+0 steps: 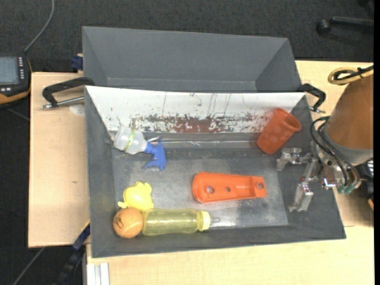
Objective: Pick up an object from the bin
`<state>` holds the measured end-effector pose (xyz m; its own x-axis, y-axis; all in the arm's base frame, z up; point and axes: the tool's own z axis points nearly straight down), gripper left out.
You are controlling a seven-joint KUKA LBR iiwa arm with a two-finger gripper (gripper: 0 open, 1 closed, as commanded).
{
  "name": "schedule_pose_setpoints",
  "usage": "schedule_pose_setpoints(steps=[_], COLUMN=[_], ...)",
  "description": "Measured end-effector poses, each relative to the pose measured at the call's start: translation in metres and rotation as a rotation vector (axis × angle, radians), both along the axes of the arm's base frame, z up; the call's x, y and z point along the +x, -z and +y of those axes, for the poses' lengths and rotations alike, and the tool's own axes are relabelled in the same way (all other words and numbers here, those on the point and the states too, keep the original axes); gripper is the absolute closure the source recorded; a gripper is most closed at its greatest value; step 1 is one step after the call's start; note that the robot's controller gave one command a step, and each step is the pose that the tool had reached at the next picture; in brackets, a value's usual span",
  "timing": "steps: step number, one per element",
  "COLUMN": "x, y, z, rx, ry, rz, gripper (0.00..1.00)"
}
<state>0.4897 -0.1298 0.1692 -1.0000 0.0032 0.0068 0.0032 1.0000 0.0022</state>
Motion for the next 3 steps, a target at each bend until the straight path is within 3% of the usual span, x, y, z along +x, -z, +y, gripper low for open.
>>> schedule_pose_setpoints(steps=[1, 2, 3], x=[0.002, 0.008, 0.012], y=[-0.004, 0.044, 0.084], z=[0.001, 0.013, 0.027], rx=[-0.002, -0.002, 0.0], ry=[-0.003, -0.027, -0.217], rz=[-0.009, -0.012, -0.008], gripper=[0.0, 0.0, 0.0])
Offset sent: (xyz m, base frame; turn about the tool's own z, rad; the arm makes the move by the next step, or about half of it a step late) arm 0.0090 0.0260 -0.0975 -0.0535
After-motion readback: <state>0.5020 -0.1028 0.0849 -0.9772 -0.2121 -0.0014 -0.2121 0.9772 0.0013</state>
